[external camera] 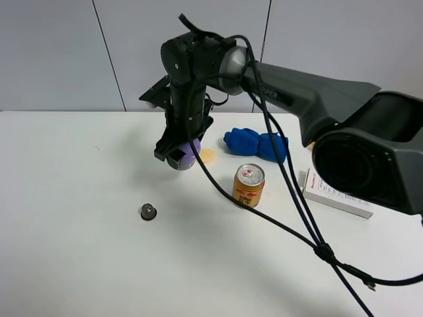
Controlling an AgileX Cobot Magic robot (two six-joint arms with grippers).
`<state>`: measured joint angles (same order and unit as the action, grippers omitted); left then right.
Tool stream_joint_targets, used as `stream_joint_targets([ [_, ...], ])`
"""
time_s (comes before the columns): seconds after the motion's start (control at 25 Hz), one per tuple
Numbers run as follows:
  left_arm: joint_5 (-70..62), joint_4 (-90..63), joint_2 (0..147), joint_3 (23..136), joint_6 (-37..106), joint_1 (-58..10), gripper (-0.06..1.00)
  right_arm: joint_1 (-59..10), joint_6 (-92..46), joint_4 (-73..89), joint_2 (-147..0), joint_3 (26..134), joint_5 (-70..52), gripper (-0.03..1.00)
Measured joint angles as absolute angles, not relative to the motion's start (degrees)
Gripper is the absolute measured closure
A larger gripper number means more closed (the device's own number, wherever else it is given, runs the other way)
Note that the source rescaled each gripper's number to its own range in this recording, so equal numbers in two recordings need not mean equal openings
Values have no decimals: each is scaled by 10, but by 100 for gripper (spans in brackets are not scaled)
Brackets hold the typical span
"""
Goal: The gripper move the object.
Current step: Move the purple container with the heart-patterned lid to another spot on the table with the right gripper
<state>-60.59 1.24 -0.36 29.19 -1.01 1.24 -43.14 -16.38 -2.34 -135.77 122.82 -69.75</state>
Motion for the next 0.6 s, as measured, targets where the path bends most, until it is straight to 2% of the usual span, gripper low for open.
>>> stream_joint_targets([
  [0.6, -606, 12, -4, 292, -10, 12, -6, -431, -138, 0, -1407, 1232, -699, 94],
])
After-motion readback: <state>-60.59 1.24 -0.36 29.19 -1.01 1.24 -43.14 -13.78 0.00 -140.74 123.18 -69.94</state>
